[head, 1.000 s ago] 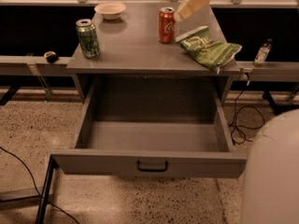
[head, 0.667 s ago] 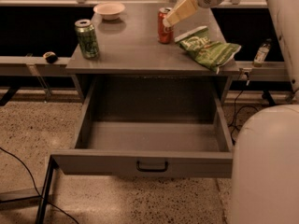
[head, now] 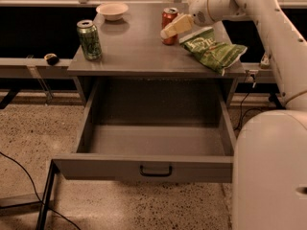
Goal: Place coke can into top drawer
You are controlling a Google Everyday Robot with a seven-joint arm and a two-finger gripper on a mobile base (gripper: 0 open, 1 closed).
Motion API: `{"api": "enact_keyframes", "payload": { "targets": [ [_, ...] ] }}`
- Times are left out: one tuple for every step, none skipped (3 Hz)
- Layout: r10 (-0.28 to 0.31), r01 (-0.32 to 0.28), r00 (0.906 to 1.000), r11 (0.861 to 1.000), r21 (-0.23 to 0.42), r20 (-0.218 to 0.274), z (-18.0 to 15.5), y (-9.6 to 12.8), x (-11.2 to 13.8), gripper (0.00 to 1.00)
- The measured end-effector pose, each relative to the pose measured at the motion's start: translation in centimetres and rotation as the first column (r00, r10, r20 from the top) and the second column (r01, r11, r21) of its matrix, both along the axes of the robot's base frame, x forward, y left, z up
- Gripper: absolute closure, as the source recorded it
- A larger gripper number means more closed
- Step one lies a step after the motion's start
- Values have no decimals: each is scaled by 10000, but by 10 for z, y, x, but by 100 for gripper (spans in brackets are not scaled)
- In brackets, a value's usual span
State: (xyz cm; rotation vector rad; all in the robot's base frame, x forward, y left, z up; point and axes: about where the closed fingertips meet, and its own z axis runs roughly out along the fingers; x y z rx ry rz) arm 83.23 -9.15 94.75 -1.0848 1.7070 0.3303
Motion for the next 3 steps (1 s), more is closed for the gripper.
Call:
{"api": "enact_keyframes", "payload": {
  "targets": [
    [-43, 43, 10000, 9995, 298, 25, -2, 6, 12, 0],
    [-154, 125, 9994, 9955, 944, 301, 11, 8, 24, 0],
    [-156, 127, 9994, 9954, 946, 302, 11, 8, 25, 0]
  ]
}}
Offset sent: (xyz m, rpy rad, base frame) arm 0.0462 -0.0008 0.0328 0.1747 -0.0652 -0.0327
